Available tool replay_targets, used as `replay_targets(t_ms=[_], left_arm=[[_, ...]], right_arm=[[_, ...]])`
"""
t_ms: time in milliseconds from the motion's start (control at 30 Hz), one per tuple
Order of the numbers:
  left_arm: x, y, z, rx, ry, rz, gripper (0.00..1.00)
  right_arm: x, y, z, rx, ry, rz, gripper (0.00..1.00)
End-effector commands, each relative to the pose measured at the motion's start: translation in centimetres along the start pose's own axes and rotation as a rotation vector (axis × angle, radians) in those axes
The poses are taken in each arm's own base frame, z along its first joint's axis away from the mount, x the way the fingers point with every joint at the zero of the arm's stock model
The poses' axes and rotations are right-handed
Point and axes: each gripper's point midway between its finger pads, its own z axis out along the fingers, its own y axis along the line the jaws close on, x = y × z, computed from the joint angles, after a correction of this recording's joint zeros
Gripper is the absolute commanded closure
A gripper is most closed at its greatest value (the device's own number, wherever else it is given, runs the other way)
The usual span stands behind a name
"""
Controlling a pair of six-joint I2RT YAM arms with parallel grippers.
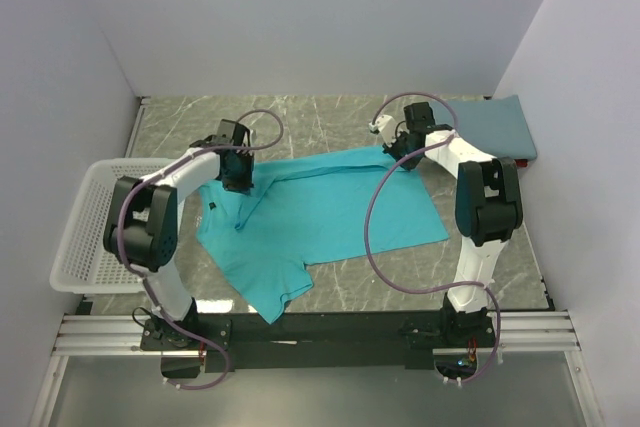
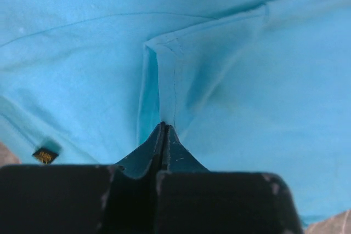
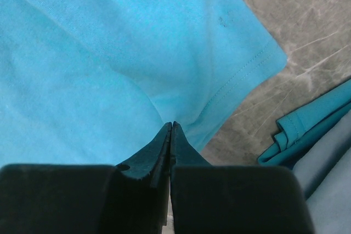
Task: Fold and stack the t-shirts
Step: Fold the tshirt
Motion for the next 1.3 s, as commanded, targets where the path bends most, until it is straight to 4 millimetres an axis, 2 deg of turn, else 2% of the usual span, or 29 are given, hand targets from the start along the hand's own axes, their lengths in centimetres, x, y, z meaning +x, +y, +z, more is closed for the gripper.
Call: replay_targets(t_ms=[0, 133, 267, 500, 533, 600, 633, 667, 800, 833, 933, 1000, 1033, 1067, 1267], left_arm=[[-1.6, -1.0, -3.0, 0.03, -0.108, 0.036, 1.0], [-1.2, -1.5, -4.3, 0.056, -0.128, 0.039, 0.99], [0.5, -2.5, -4.3, 0.105, -0.085, 0.053, 0.99], [2.6, -6.4, -4.0, 0.192, -0.051, 0.103, 0.98], [2.8, -6.6, -3.8, 0.184, -0.042, 0.108, 0.88], [3.4, -7.6, -3.6, 0.183, -0.025, 0.136, 0.77], [3.6, -7.8, -3.4, 0.178, -0.017, 0.148, 0.67], [3.6, -8.1, -3.6, 0.163, -0.025, 0.168, 0.65], [1.9, -7.3, -5.3, 0.095, -0.119, 0.18, 0.61], [0.8, -6.6, -6.2, 0.051, -0.176, 0.178, 0.54], [-0.7, -4.4, -6.6, -0.049, -0.235, 0.152, 0.37], [-1.7, -2.5, -6.2, -0.092, -0.227, 0.109, 0.37], [-1.3, -1.8, -5.1, -0.109, -0.181, 0.097, 0.39], [-2.0, -0.6, -4.8, -0.114, -0.176, 0.064, 0.41], [-1.2, 0.6, -1.6, -0.068, -0.061, 0.019, 0.51]], right_arm=[[-1.4, -1.0, -2.4, 0.034, -0.058, 0.012, 0.97], [-1.4, -1.0, -2.3, 0.028, -0.06, 0.016, 0.97], [-1.4, -1.0, -2.4, 0.03, -0.06, 0.019, 0.96], [-1.3, -1.2, -2.5, 0.032, -0.061, 0.024, 0.96], [-1.2, -1.2, -2.5, 0.031, -0.06, 0.025, 0.96], [-1.3, -1.1, -2.5, 0.029, -0.061, 0.024, 0.96], [-1.2, -1.1, -2.5, 0.028, -0.059, 0.023, 0.96], [-1.2, -1.0, -2.5, 0.026, -0.058, 0.023, 0.96], [-1.0, -1.0, -2.4, 0.02, -0.057, 0.027, 0.95], [-1.0, -1.0, -2.4, 0.019, -0.058, 0.027, 0.95], [-1.0, -0.9, -2.4, 0.014, -0.056, 0.027, 0.95], [-1.1, -0.8, -2.4, 0.011, -0.059, 0.027, 0.95], [-1.1, -0.8, -2.4, 0.007, -0.06, 0.029, 0.95], [-1.1, -0.7, -2.4, 0.007, -0.06, 0.029, 0.94], [-0.7, -0.8, -2.5, 0.008, -0.061, 0.031, 0.94]])
